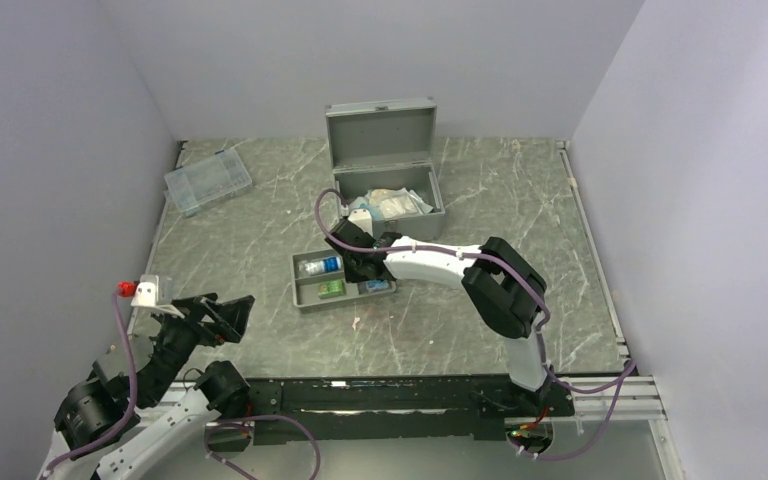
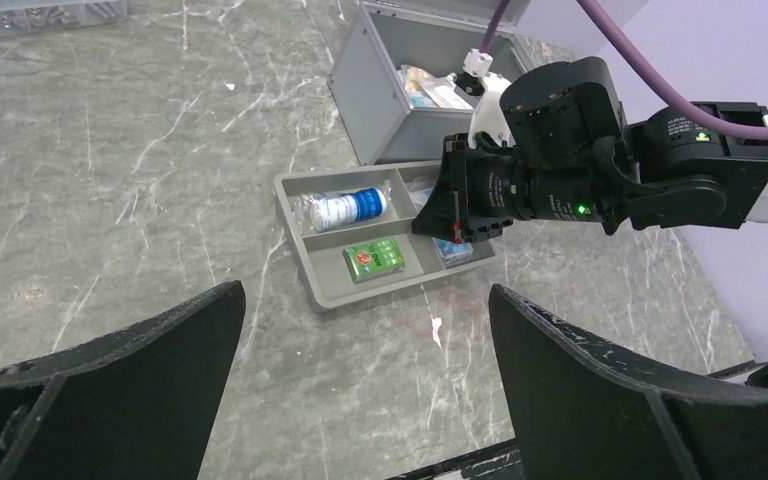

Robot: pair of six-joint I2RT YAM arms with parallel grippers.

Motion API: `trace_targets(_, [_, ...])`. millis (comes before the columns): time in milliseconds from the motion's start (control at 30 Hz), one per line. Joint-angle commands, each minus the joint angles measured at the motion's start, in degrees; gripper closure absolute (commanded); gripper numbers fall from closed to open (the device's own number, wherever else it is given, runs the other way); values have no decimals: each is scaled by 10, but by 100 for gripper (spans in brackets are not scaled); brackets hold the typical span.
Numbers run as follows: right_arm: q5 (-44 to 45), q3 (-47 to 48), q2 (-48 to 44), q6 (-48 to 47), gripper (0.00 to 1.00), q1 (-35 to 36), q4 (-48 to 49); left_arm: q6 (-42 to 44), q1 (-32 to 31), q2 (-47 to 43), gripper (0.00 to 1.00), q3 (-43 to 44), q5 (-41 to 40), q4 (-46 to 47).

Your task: Organize the medicine kit

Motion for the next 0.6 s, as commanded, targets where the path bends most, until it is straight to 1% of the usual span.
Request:
trace_targets(0, [31,15,10,-7,100,1,-23,4,0,-3,1,4,7,18])
trace_targets(233, [34,-22,-35,-14,100,2,-19,4,0,0,1,4,6,18])
trace_targets(567, [30,-106,-136,-14,100,3,-15,3,0,6,1,3,5,18])
